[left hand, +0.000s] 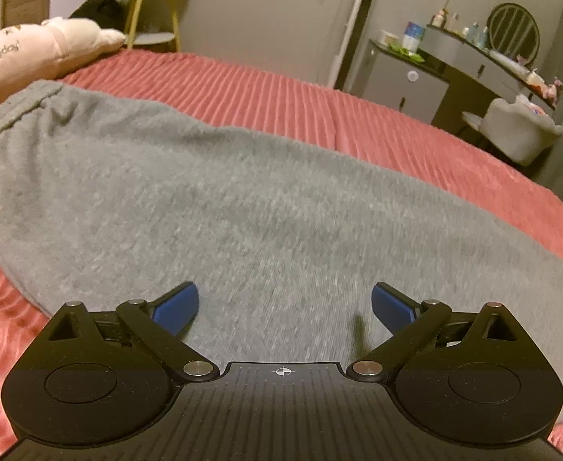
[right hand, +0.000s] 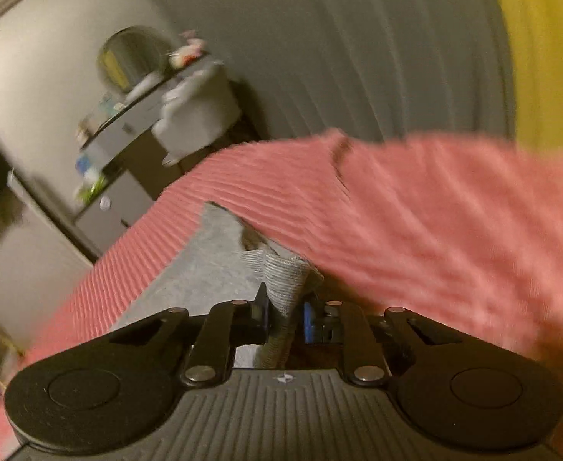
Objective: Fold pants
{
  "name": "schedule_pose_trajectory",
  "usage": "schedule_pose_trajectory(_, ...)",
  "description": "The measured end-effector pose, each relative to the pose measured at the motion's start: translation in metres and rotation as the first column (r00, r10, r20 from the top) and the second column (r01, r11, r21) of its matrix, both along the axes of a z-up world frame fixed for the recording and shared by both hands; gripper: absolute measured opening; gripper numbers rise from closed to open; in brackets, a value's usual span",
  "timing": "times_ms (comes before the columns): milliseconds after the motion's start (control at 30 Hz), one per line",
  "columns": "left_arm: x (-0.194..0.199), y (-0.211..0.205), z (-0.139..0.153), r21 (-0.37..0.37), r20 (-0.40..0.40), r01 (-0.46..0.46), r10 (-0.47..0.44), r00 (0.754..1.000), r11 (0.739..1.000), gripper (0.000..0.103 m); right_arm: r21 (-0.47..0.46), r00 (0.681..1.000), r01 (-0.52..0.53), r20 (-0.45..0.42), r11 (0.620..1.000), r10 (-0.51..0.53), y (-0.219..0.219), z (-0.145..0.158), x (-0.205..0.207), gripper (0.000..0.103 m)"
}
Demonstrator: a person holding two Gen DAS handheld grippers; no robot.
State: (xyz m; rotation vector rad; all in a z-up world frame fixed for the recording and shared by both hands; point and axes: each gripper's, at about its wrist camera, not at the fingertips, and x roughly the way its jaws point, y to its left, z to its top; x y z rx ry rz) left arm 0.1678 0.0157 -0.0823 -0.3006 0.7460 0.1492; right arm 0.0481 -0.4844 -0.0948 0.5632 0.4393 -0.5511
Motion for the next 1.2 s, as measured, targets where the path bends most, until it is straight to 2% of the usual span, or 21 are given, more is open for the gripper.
schedule_pose_trajectory(100,-0.003,0.000,0.005,-0.005,0.015,0.015,-0.015,1.000,1.000,0.101,-0.133,0.996,-0.087,-0.010,0.987,0.086,0.036,0.029,0.014,0.013)
schedule_pose_trajectory(167,-0.006,0.000,0.008,-0.011,0.020,0.017,-0.017,1.000,1.000,0.101,-0.216,0.985,-0.170,-0.035,0.961,0.167,0.069,0.046,0.028,0.013)
schedule_pose_trajectory(267,-0.012,0.002,0.013,-0.050,0.032,0.029,-0.027,0.999,0.998,0.101,-0.331,0.941,-0.339,-0.103,0.880,0.324,0.131,0.063,0.049,0.013)
schedule_pose_trajectory(300,-0.015,0.004,0.015,-0.066,0.037,0.031,-0.028,0.999,0.997,0.101,-0.356,0.918,-0.396,-0.129,0.847,0.375,0.152,0.066,0.054,0.013)
schedule_pose_trajectory(367,-0.020,0.006,0.017,-0.096,0.040,0.033,-0.030,0.999,0.995,0.101,-0.410,0.858,-0.511,-0.199,0.755,0.473,0.198,0.066,0.062,0.013)
schedule_pose_trajectory(467,-0.027,0.009,0.019,-0.126,0.041,0.035,-0.030,0.999,0.991,0.101,-0.442,0.765,-0.641,-0.300,0.628,0.569,0.258,0.058,0.068,0.013)
schedule_pose_trajectory(567,-0.032,0.009,0.021,-0.144,0.042,0.039,-0.033,0.999,0.989,0.101,-0.403,0.655,-0.753,-0.389,0.520,0.648,0.303,0.040,0.071,0.013)
schedule_pose_trajectory(633,-0.035,0.009,0.022,-0.148,0.044,0.047,-0.041,0.998,0.988,0.101,-0.350,0.588,-0.809,-0.449,0.472,0.673,0.325,0.026,0.073,0.013)
schedule_pose_trajectory(700,-0.035,0.007,0.023,-0.155,0.041,0.065,-0.059,0.997,0.986,0.101,-0.335,0.558,-0.830,-0.492,0.446,0.668,0.335,0.016,0.071,0.013)
schedule_pose_trajectory(733,-0.034,0.007,0.023,-0.159,0.040,0.076,-0.070,0.997,0.984,0.101,-0.336,0.555,-0.832,-0.489,0.442,0.673,0.337,0.018,0.067,0.013)
schedule_pose_trajectory(800,-0.030,0.004,0.023,-0.175,0.033,0.098,-0.093,0.995,0.980,0.101,-0.330,0.555,-0.831,-0.442,0.447,0.705,0.335,0.028,0.056,0.013)
schedule_pose_trajectory(867,-0.024,-0.002,0.023,-0.193,0.028,0.123,-0.120,0.992,0.973,0.101,-0.295,0.534,-0.845,-0.421,0.446,0.733,0.328,0.031,0.050,0.013)
schedule_pose_trajectory(933,-0.014,-0.012,0.025,-0.206,0.018,0.166,-0.165,0.986,0.965,0.101,-0.238,0.491,-0.871,-0.465,0.430,0.737,0.325,0.023,0.047,0.021)
schedule_pose_trajectory(967,-0.009,-0.017,0.027,-0.209,0.022,0.190,-0.189,0.982,0.959,0.101,-0.170,0.459,-0.885,-0.470,0.433,0.754,0.321,0.019,0.047,0.033)
schedule_pose_trajectory(1000,-0.004,-0.023,0.030,-0.211,0.028,0.222,-0.222,0.975,0.952,0.101,-0.116,0.447,-0.888,-0.438,0.444,0.780,0.315,0.019,0.046,0.039)
schedule_pose_trajectory(1033,0.001,-0.029,0.032,-0.215,0.032,0.249,-0.248,0.968,0.944,0.101,-0.084,0.465,-0.879,-0.373,0.469,0.803,0.305,0.023,0.042,0.043)
schedule_pose_trajectory(1067,0.007,-0.035,0.035,-0.226,0.035,0.276,-0.275,0.961,0.934,0.101,-0.071,0.505,-0.857,-0.307,0.510,0.806,0.292,0.029,0.036,0.058)
schedule_pose_trajectory(1100,0.014,-0.040,0.036,-0.245,0.033,0.293,-0.294,0.955,0.924,0.101,-0.054,0.564,-0.821,-0.234,0.569,0.792,0.276,0.034,0.031,0.078)
schedule_pose_trajectory(1133,0.023,-0.047,0.035,-0.284,0.026,0.314,-0.320,0.947,0.906,0.101,-0.030,0.646,-0.760,-0.150,0.649,0.749,0.256,0.038,0.024,0.084)
schedule_pose_trajectory(1200,0.043,-0.060,0.030,-0.367,0.006,0.337,-0.360,0.933,0.867,0.101,0.019,0.785,-0.617,-0.056,0.787,0.617,0.223,0.040,0.008,0.087)
